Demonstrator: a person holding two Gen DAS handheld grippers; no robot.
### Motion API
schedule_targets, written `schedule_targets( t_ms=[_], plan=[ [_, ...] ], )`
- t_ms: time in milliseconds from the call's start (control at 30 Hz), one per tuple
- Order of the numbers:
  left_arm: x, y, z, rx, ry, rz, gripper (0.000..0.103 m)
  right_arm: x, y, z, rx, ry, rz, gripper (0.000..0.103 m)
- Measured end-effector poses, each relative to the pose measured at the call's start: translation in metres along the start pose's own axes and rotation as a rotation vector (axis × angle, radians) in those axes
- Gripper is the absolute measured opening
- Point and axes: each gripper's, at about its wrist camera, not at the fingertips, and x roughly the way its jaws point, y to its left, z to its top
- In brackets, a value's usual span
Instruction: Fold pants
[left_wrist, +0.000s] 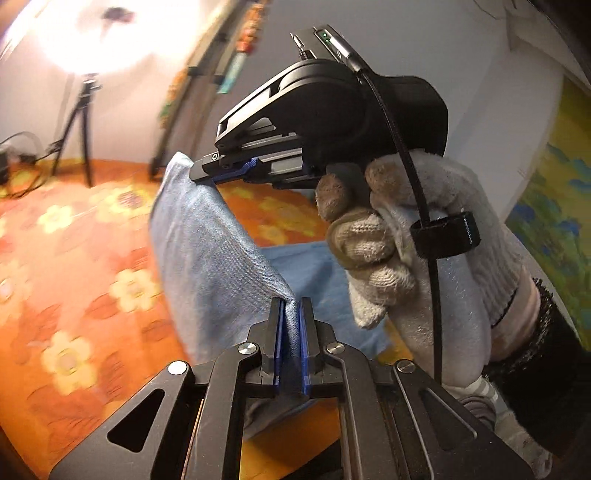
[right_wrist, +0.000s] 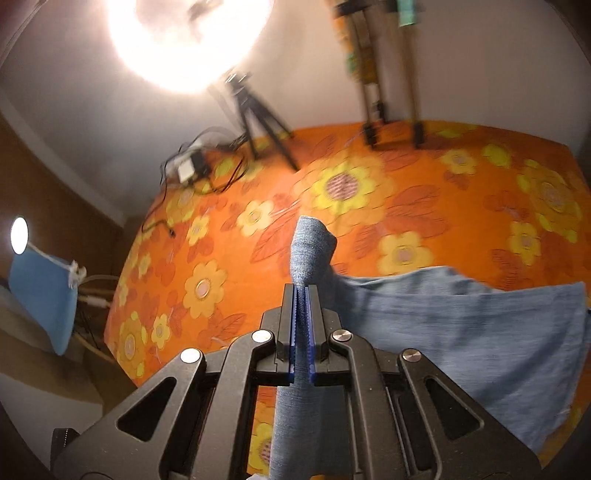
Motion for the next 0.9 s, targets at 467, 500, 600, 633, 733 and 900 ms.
schedule_targets(
  t_ms=[467, 500, 600, 633, 733, 900],
  plan=[
    [0.141, -0.108, 0.001, 0.18, 0.192, -0.126, 0.006, -0.094, -0.188, -0.038, 0.255, -0.148, -0.032, 0.004],
    [0.153, -0.115, -0.002, 0.194, 0.209, -0.135, 0.006, -0.097, -0.201, -0.042, 0.273, -0.153, -0.034, 0.004],
    [0.179, -0.129, -0.01, 0.221, 0.249, -0.151, 0.006, -0.107, -0.244, -0.058, 0.346, -0.17, -0.024, 0.004],
    [0.186, -0.133, -0.013, 0.226, 0.262, -0.155, 0.006, -0.109, -0.256, -0.063, 0.368, -0.173, -0.019, 0.004],
    [0.205, -0.139, -0.018, 0.236, 0.293, -0.156, 0.006, -0.11, -0.287, -0.078, 0.421, -0.186, 0.003, 0.004],
    [0.23, -0.139, -0.016, 0.25, 0.325, -0.152, 0.006, -0.106, -0.313, -0.092, 0.463, -0.219, 0.028, 0.004]
  ],
)
